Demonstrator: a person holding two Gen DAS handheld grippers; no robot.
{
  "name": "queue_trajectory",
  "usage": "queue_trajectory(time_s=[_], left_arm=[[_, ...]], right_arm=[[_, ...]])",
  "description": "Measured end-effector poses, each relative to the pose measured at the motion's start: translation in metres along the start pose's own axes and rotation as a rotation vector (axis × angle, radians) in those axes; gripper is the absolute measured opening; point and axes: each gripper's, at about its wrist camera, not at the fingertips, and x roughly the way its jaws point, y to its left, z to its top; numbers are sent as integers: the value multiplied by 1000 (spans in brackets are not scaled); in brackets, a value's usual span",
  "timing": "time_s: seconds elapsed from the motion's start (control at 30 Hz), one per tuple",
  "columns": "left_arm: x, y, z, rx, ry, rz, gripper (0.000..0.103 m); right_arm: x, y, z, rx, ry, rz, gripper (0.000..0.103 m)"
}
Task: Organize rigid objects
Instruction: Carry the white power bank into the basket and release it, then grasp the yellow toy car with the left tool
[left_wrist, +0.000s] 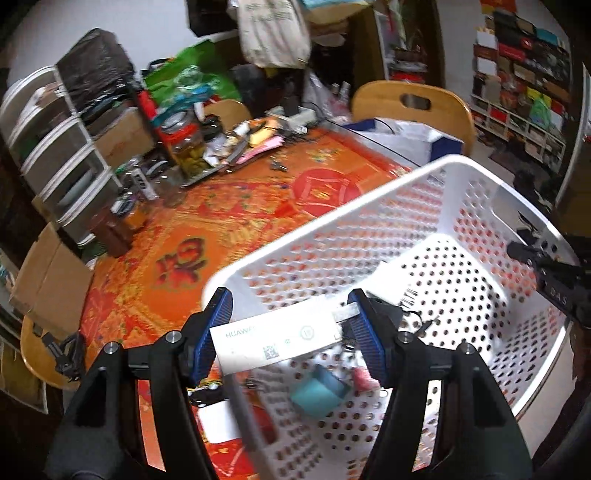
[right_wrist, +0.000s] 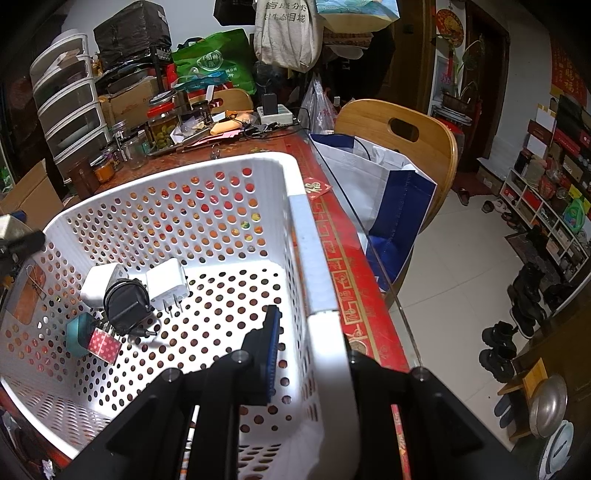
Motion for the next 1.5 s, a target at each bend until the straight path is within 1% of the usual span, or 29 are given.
queue_trajectory(time_s=[0.17, 0.33, 0.43, 0.6, 0.7, 0.77, 0.83, 0.87, 0.9, 1.0, 1.07, 1.1, 1.13, 1.17, 1.2, 1.23, 1.3, 1.37, 1.4, 1.5], left_arm=[[13, -25, -1, 60, 40, -25, 63], [25, -49, -5, 110, 98, -83, 63], [33, -61, -10, 138, 127, -98, 63], [37, -69, -11, 165, 149, -107, 63], [35, -67, -12, 171, 149, -116, 63], [36, -65, -12, 168, 153, -135, 67], [31, -61, -13, 157, 134, -149, 82], [28, -58, -14, 151, 120, -147, 85], [25, -55, -13, 142, 108, -140, 85], [-3, -23, -17, 69, 44, -141, 85], [-33, 21, -25, -21, -27, -116, 87], [-45, 44, -32, -68, -51, -86, 93], [-53, 62, -37, -106, -66, -59, 103], [-59, 88, -47, -164, -81, -10, 103], [-58, 108, -57, -205, -65, 32, 103], [-52, 122, -64, -231, -36, 53, 103], [-23, 151, -85, -297, 58, 71, 103], [11, 165, -106, -344, 155, 65, 103], [29, 168, -115, -350, 196, 52, 103], [67, 169, -131, -374, 261, 14, 103]], right_arm=[[0, 0, 0, 1, -1, 1, 17], [0, 3, 1, 1, -2, 3, 17], [0, 2, 1, 1, -2, 3, 17], [1, 3, 2, 1, -2, 3, 17], [0, 3, 1, 2, -2, 3, 17], [0, 2, 1, 2, -1, 3, 17], [0, 2, 1, 1, 0, 2, 16], [0, 3, 1, 0, 2, 1, 16], [1, 4, 1, -1, 3, -1, 16], [1, 5, 1, -2, 6, -5, 16], [1, 5, 1, -3, 6, -5, 16], [1, 6, 1, -4, 6, -5, 16], [1, 6, 1, -4, 6, -5, 16], [2, 6, 1, -4, 6, -6, 16], [2, 8, 2, -3, 5, -7, 16], [2, 6, 1, -1, 5, -6, 16], [3, 8, 2, 1, 1, -4, 16], [3, 7, 3, 0, 3, -6, 16], [4, 7, 3, -1, 4, -7, 16], [3, 5, 3, -2, 6, -10, 16]])
